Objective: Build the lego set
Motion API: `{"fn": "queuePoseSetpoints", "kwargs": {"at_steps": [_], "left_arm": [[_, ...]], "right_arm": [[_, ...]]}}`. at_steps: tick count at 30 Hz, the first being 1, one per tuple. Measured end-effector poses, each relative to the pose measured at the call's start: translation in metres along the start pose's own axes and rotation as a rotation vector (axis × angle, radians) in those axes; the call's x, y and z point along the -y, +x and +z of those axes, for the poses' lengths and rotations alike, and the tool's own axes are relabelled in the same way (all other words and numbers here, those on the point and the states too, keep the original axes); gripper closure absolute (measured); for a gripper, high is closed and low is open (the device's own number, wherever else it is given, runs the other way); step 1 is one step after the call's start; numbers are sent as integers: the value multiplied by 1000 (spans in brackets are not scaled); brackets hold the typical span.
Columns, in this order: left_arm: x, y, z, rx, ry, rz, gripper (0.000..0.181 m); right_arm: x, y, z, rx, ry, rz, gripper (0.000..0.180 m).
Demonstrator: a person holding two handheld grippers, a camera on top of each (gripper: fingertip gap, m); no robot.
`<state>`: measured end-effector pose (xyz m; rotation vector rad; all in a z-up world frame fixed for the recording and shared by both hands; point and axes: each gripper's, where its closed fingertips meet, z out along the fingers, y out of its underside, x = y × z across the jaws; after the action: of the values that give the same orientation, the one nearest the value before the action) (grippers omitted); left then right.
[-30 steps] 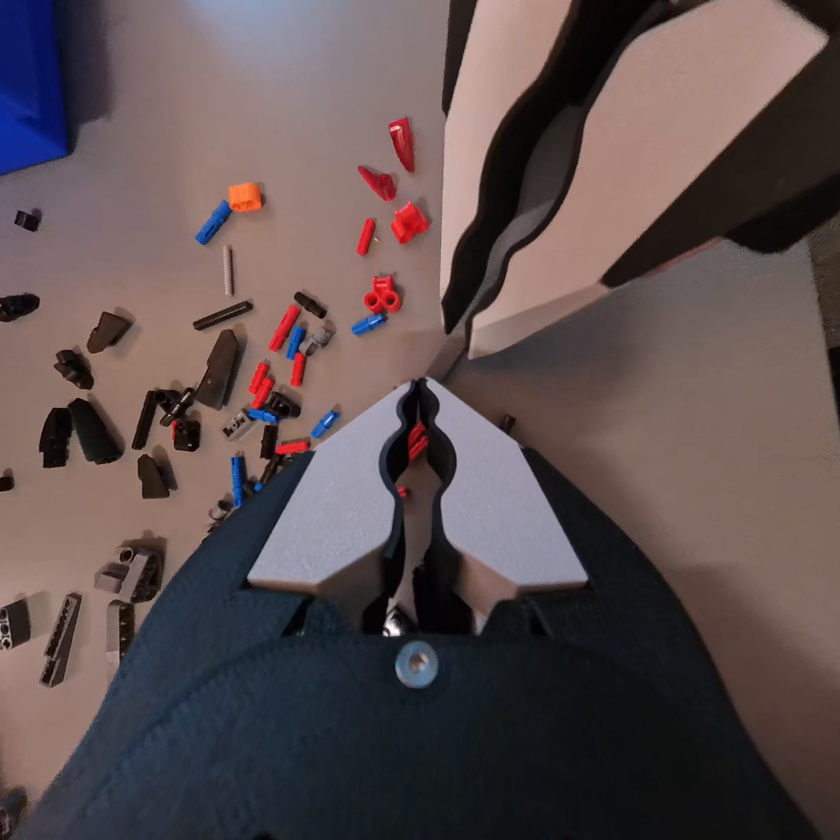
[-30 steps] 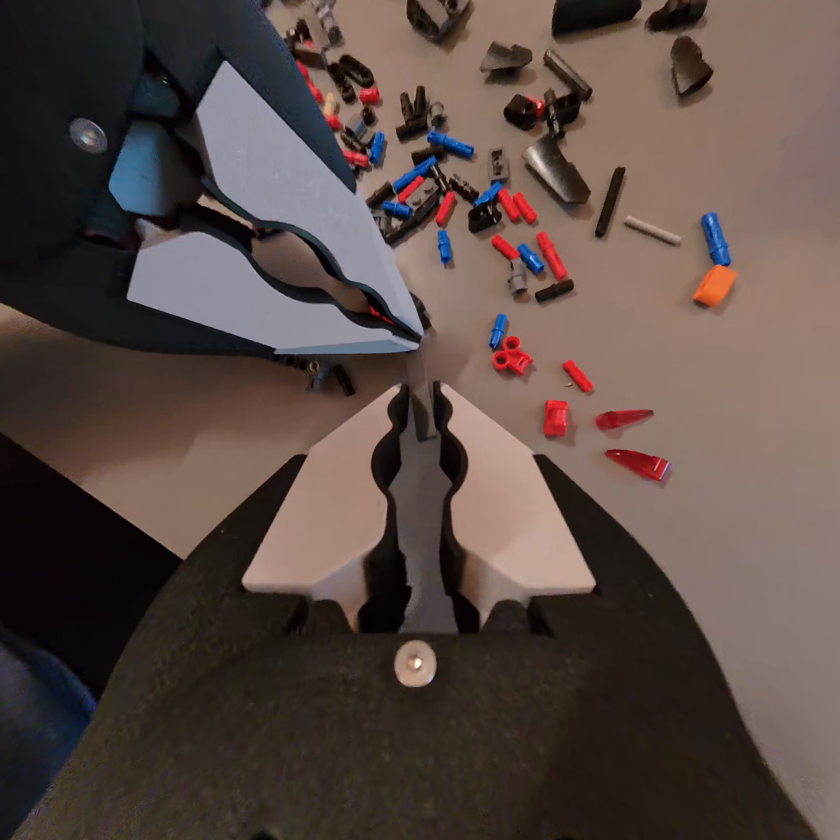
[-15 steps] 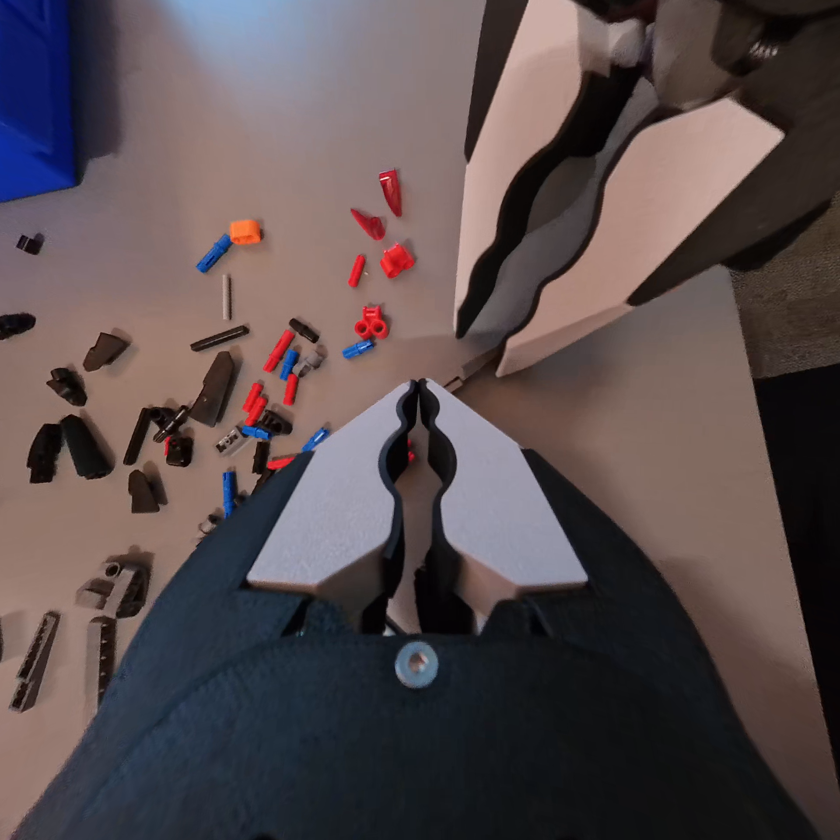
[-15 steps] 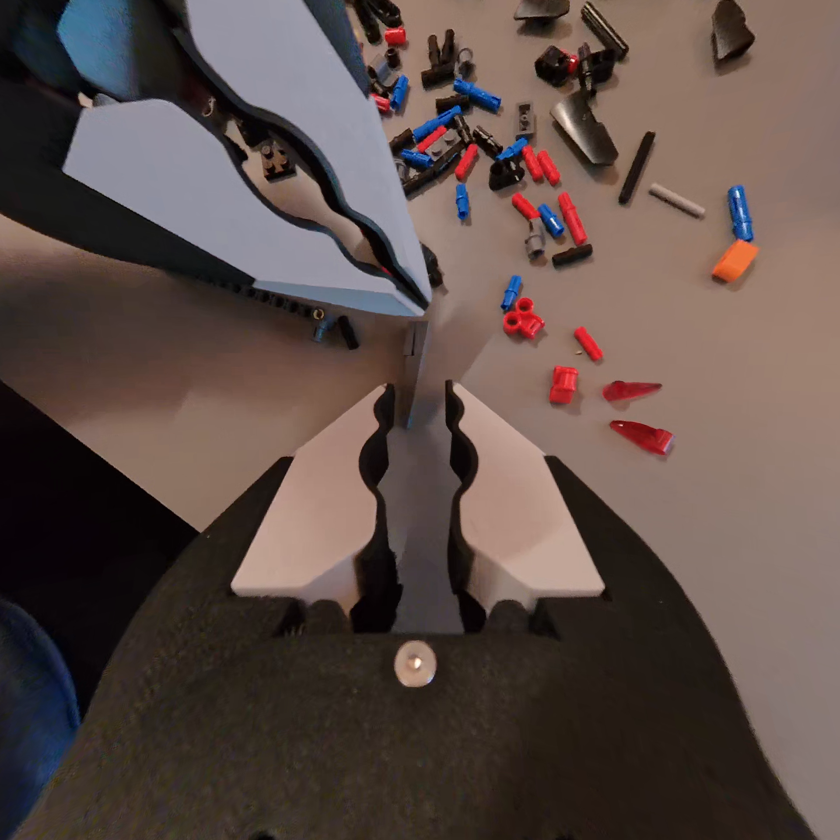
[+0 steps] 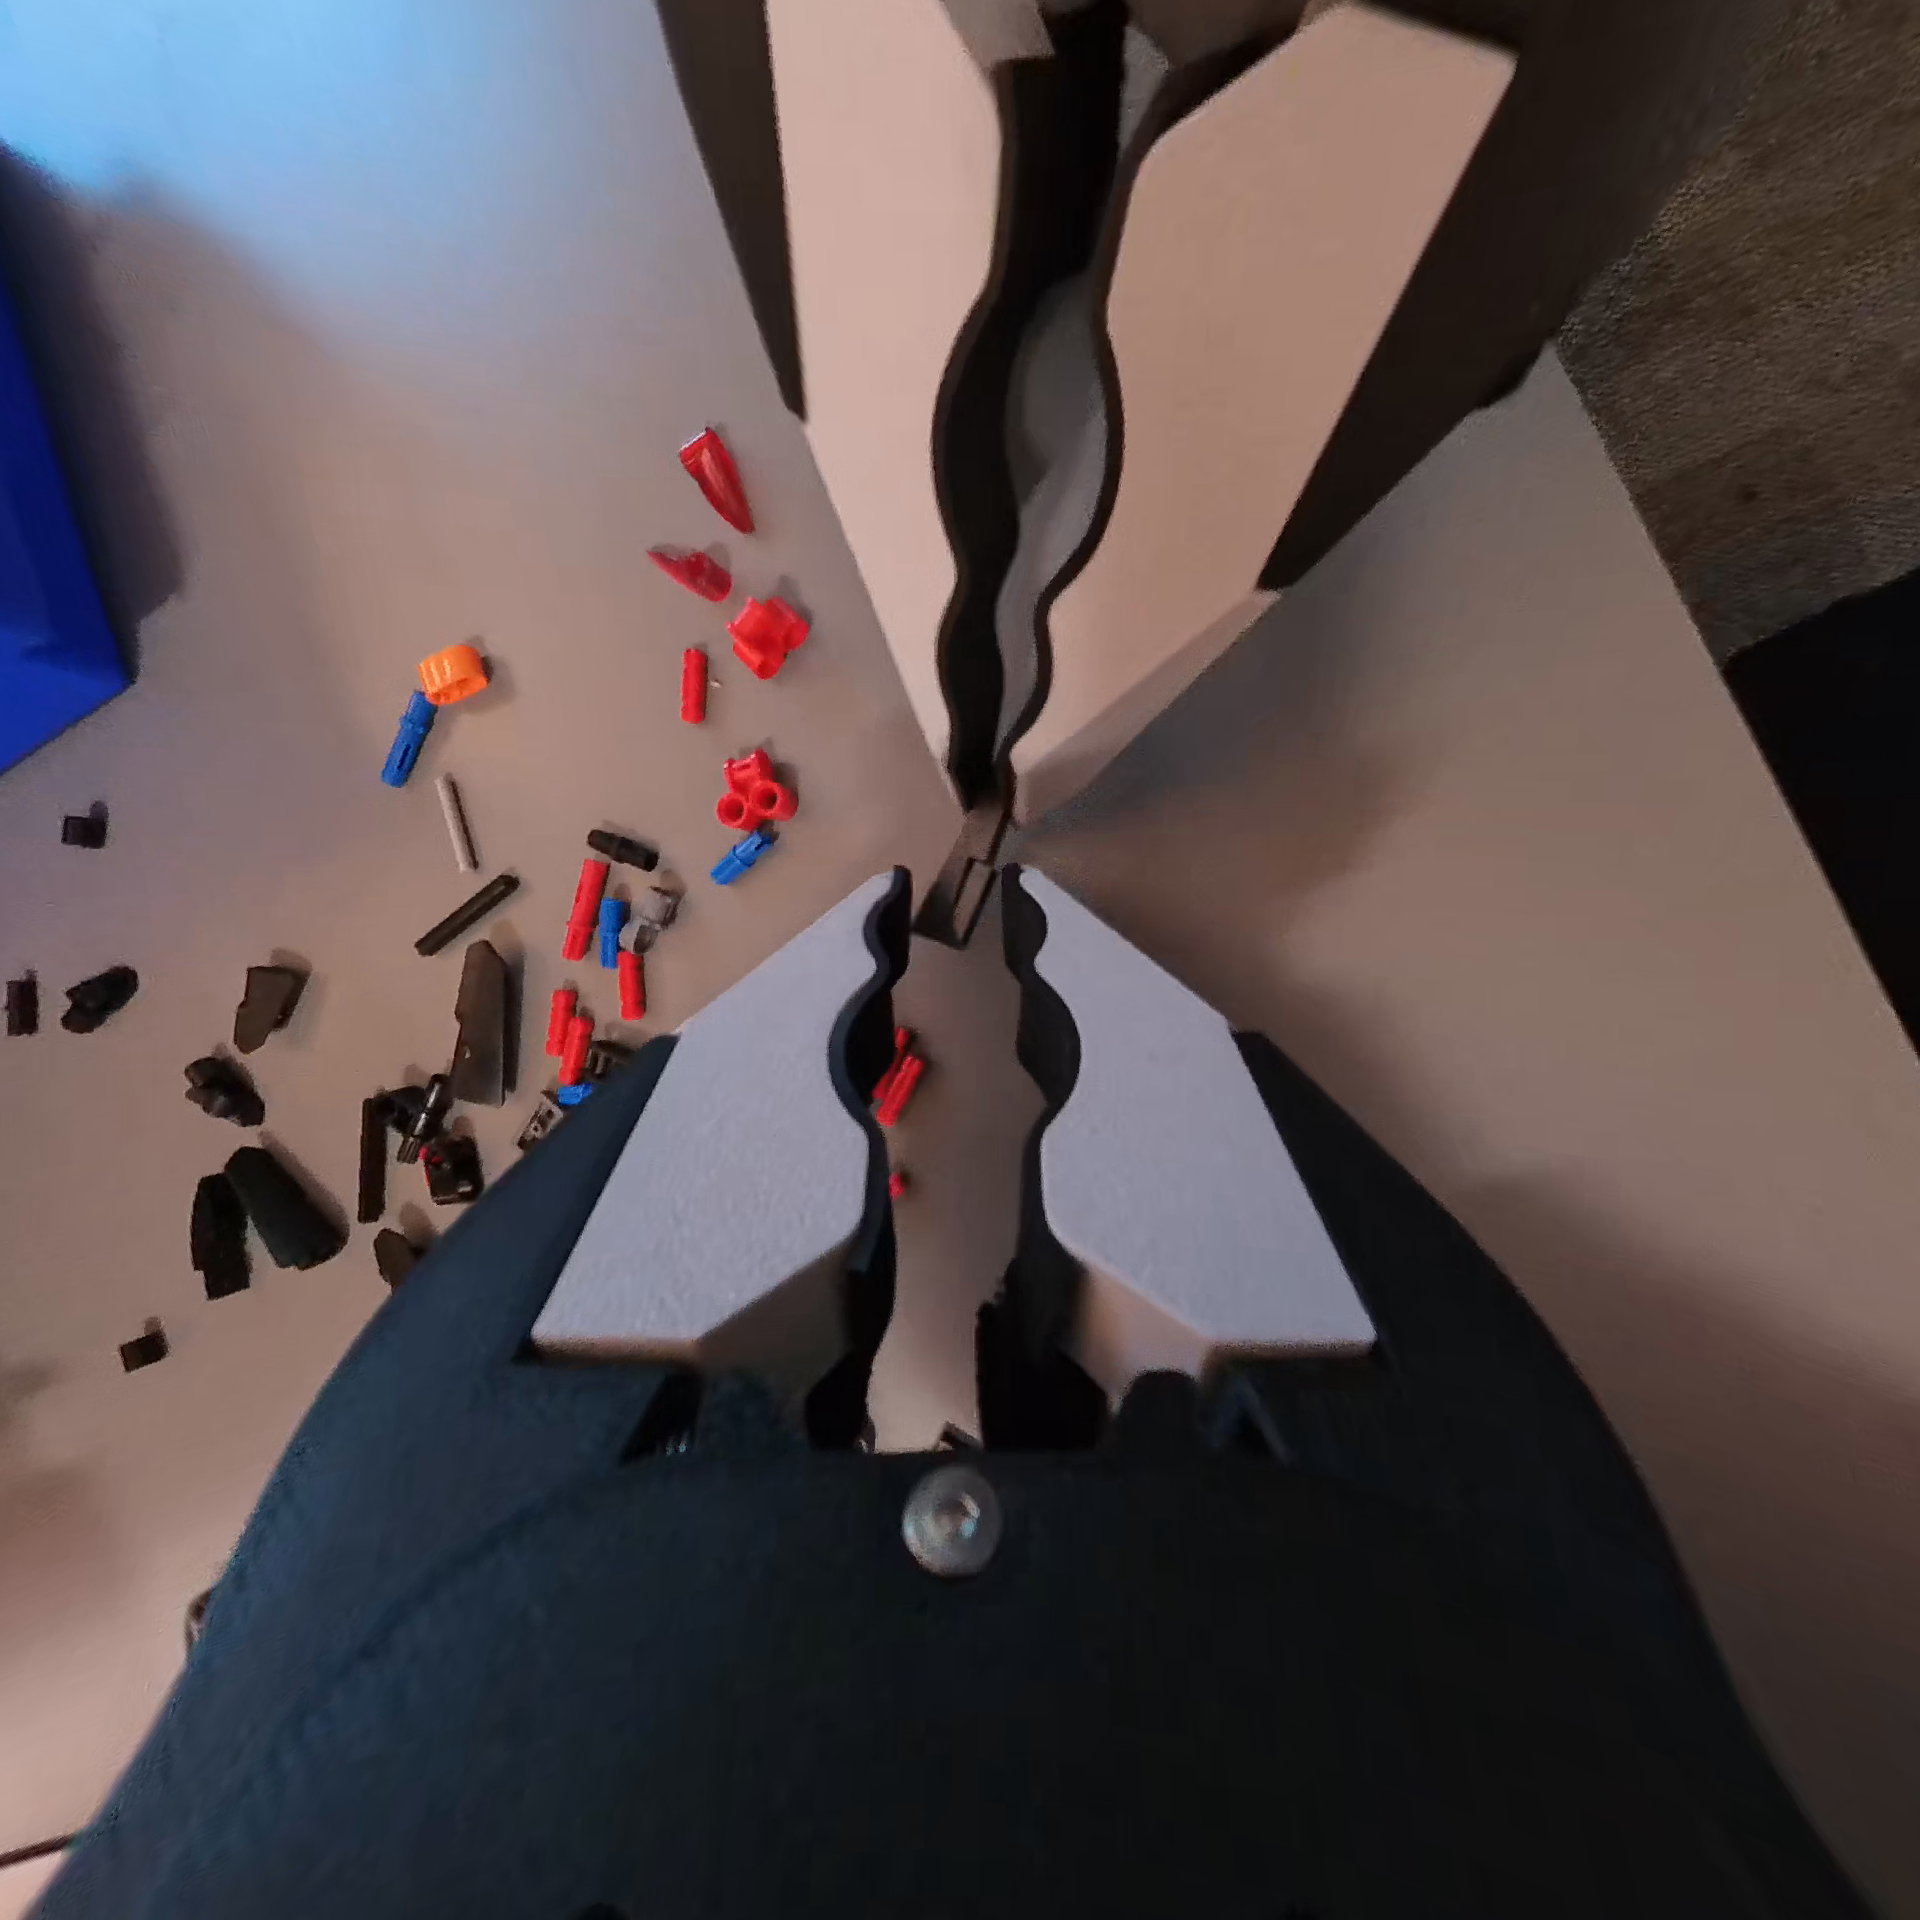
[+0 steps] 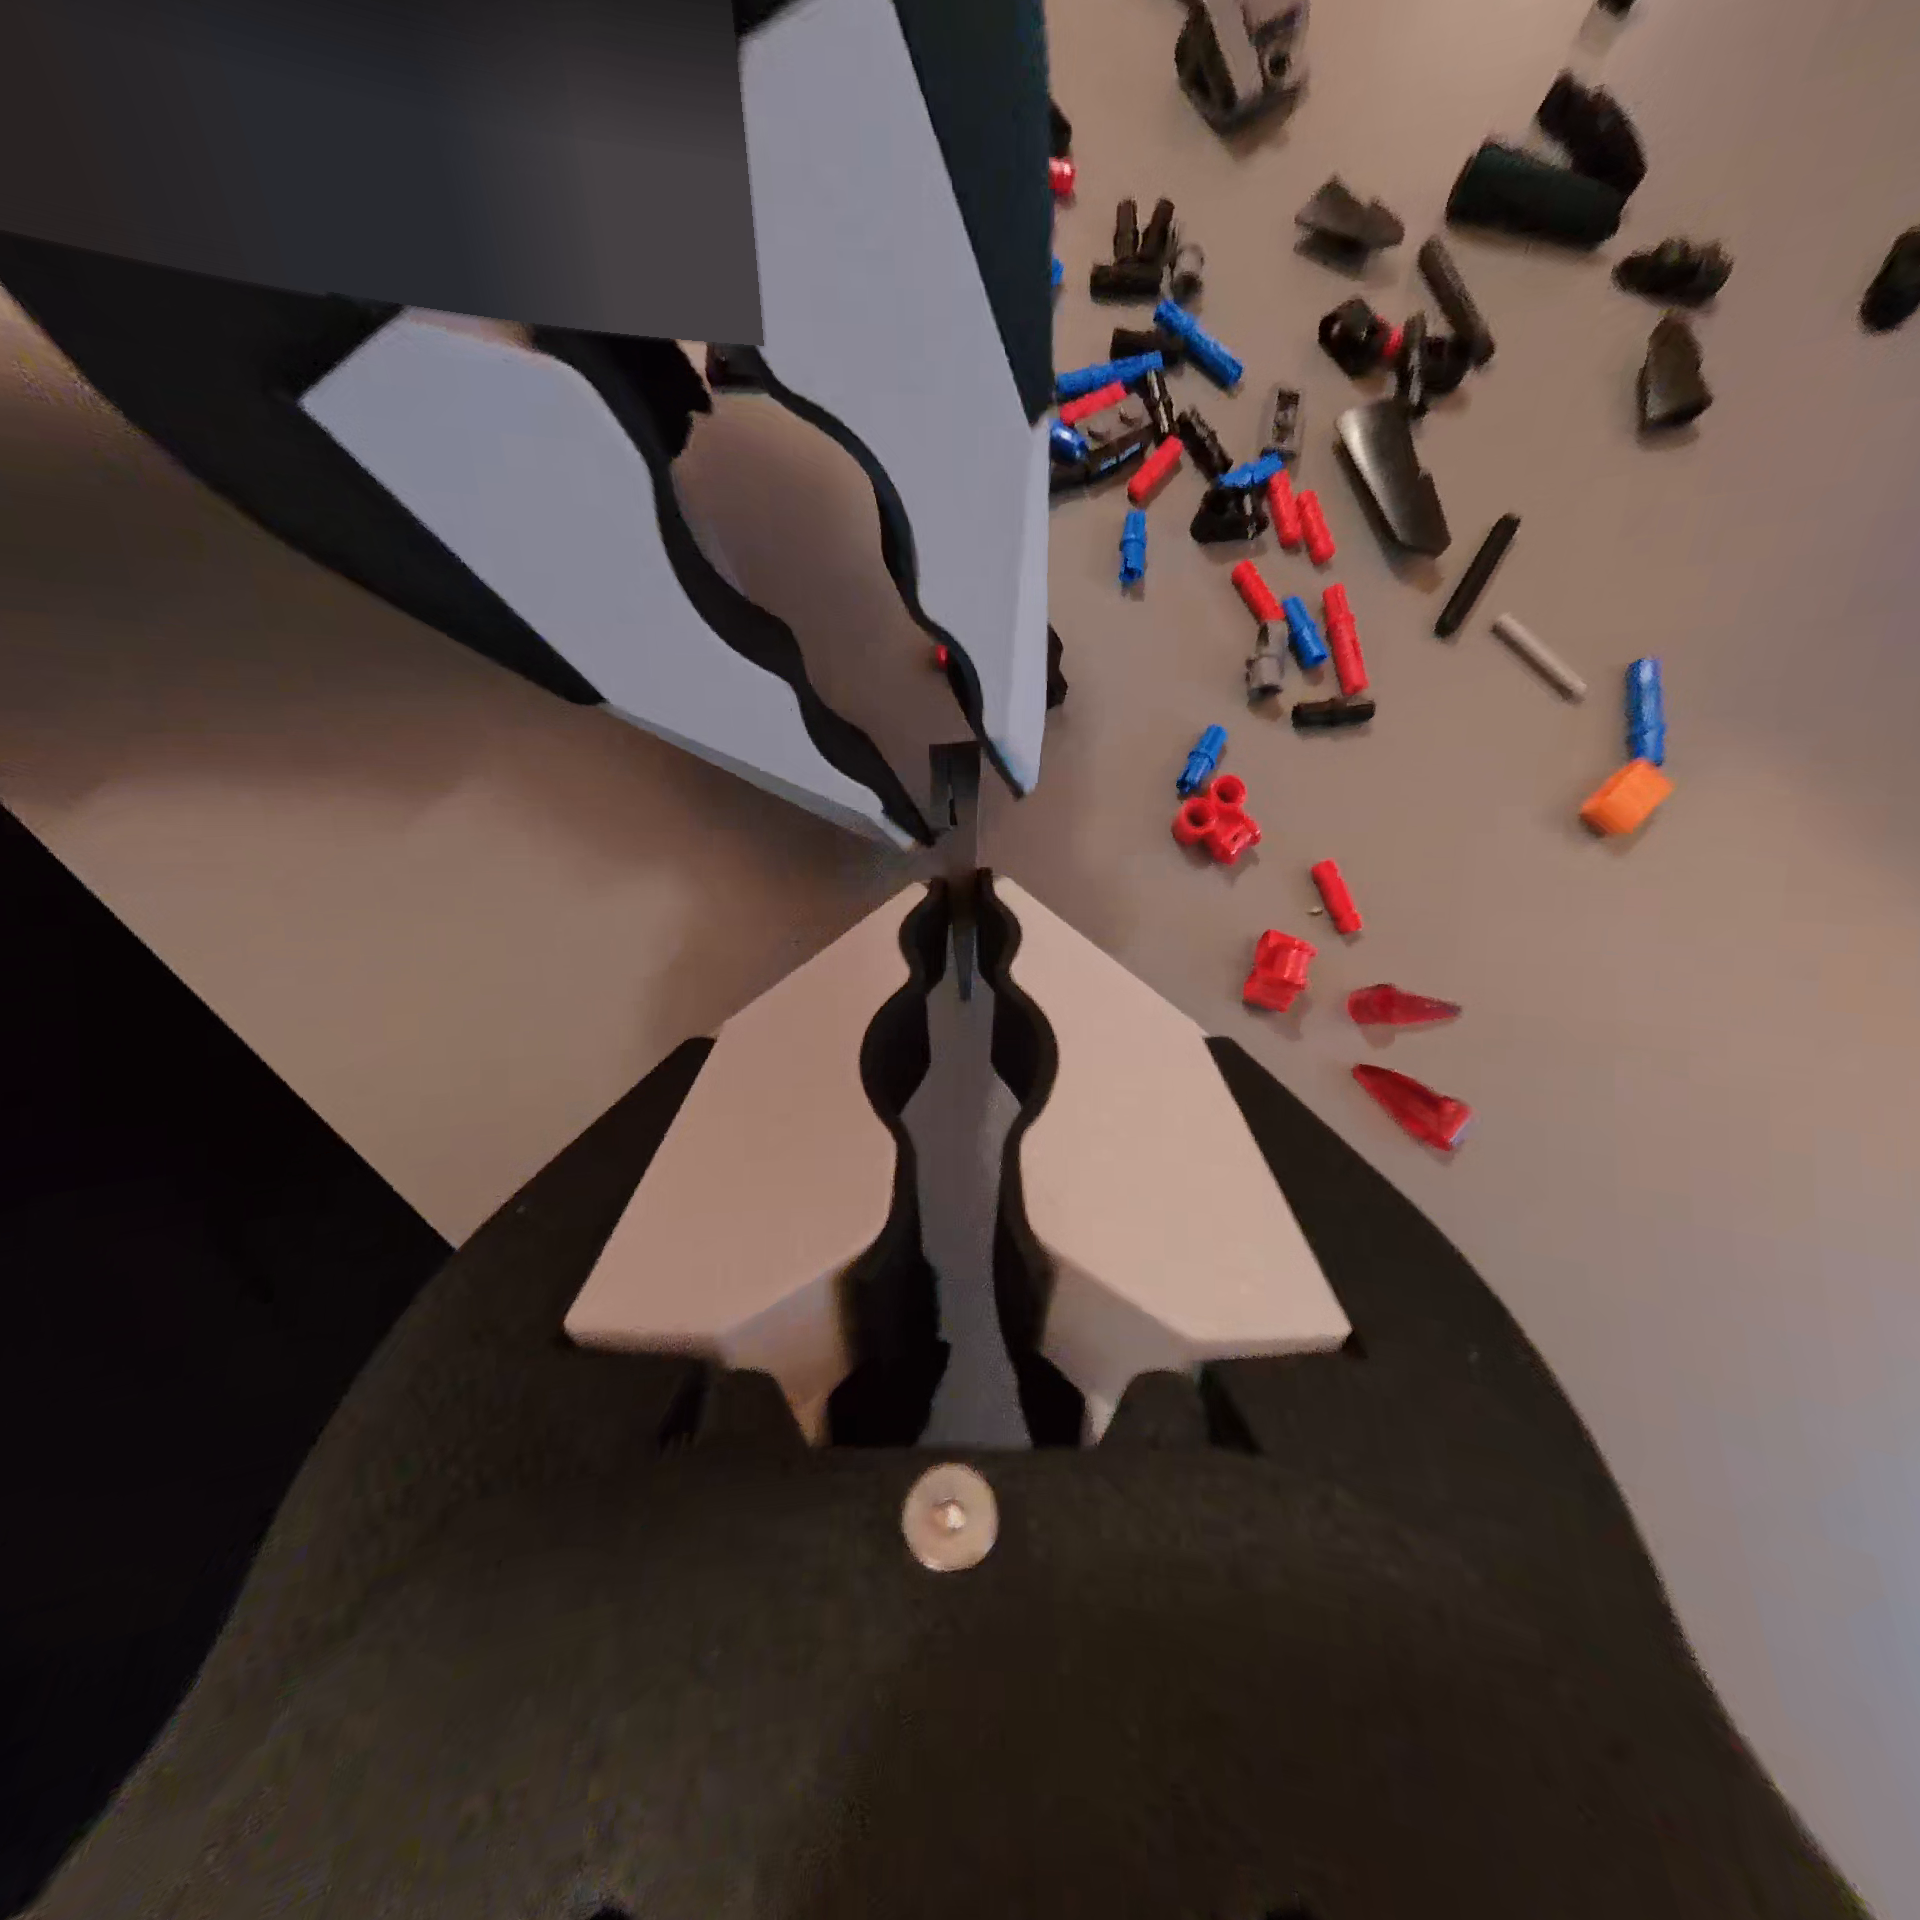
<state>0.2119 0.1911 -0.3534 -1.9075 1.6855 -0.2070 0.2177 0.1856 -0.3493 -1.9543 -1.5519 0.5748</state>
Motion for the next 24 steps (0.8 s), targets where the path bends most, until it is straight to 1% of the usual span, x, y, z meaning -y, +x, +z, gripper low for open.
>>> {"fn": "queuePoseSetpoints", "kwargs": {"at_steps": [5,10,15,17,19,21,23,24], "left_arm": [[5,-3,-9,32,22,34,170],[7,0,-19,73,-7,63,173],[16,-4,-30,137,8,11,174],[20,-4,-41,188,40,38,174],[20,-1,-52,239,30,71,174],[12,-2,-63,344,-52,165,174],[12,3,-77,416,-74,234,174],[12,4,-85,457,-83,265,174]], "right_arm": [[10,1,-10,-33,25,-116,178],[21,-2,-19,-103,18,-223,178],[31,-1,-30,-141,64,-238,178],[39,-5,-38,-143,109,-247,177],[46,-14,-44,-94,143,-209,172],[52,-20,-51,-51,159,-159,167],[63,-30,-57,41,201,-80,159],[70,-36,-60,93,226,-43,160]]}}
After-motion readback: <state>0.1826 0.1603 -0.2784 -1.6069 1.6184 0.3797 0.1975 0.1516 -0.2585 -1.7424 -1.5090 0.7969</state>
